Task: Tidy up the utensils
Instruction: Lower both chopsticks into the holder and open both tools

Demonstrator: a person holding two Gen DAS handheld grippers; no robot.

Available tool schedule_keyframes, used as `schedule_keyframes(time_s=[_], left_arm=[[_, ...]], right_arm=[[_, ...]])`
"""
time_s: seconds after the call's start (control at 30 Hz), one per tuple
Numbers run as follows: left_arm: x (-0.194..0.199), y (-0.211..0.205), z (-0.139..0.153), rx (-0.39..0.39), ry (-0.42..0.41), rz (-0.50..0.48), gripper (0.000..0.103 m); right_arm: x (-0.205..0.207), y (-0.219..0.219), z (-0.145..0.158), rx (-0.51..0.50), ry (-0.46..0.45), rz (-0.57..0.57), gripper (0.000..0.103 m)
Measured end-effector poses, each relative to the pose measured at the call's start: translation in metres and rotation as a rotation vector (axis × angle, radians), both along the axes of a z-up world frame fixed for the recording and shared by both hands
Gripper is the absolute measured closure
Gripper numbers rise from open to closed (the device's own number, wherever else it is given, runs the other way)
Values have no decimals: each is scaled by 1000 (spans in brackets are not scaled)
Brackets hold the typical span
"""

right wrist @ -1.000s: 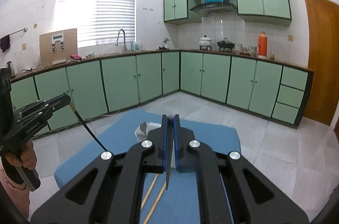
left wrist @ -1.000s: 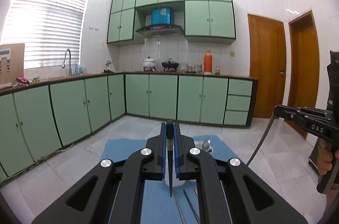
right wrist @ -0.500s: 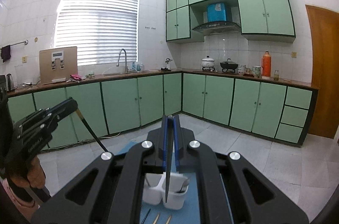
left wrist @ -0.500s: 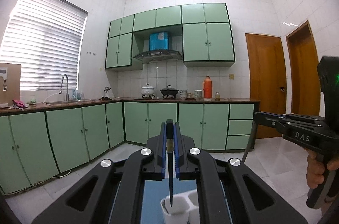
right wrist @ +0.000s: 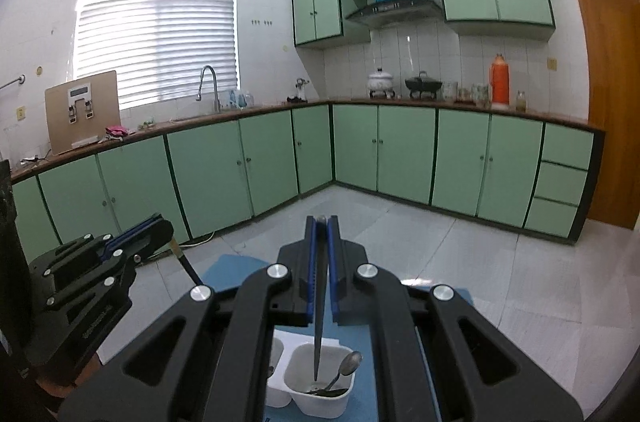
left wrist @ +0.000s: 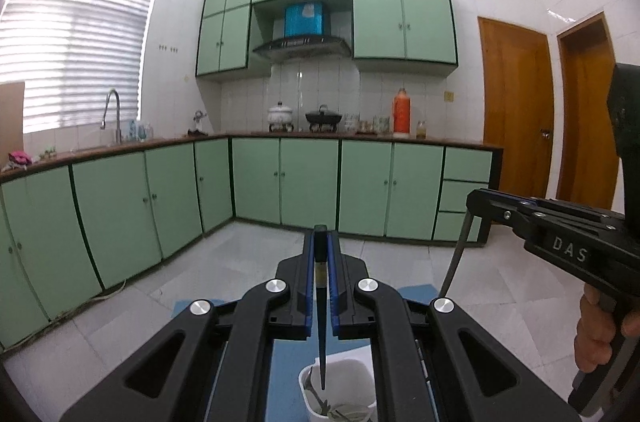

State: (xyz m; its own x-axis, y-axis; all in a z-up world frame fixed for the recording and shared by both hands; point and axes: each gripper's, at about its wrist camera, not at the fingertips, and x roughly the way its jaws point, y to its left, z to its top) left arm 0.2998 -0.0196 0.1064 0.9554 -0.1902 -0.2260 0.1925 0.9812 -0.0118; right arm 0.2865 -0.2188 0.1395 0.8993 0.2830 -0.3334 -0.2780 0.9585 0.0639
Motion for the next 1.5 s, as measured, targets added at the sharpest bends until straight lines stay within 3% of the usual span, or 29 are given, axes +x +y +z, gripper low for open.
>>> schedule_keyframes(time_s=[0.67, 1.07, 1.17, 1.23, 1.3, 1.5], left_arm=[[21, 8, -48, 2, 103, 19, 96], [19, 11, -49, -2, 111, 26, 95], [17, 12, -46, -5, 111, 28, 83], [13, 14, -45, -16, 101, 30, 63], [8, 17, -42, -27, 90, 31, 56], [-8, 23, -38, -33, 57, 41, 33]], right_arm=[[18, -16, -66, 78, 94, -60, 98], [12, -24, -69, 92, 98, -78, 96], [7, -25, -66, 92, 87, -87, 92], [2, -27, -64, 96, 78, -93, 86], [-3, -29, -62, 99, 68, -103, 67], [-23, -32, -57, 94, 25, -122, 41]])
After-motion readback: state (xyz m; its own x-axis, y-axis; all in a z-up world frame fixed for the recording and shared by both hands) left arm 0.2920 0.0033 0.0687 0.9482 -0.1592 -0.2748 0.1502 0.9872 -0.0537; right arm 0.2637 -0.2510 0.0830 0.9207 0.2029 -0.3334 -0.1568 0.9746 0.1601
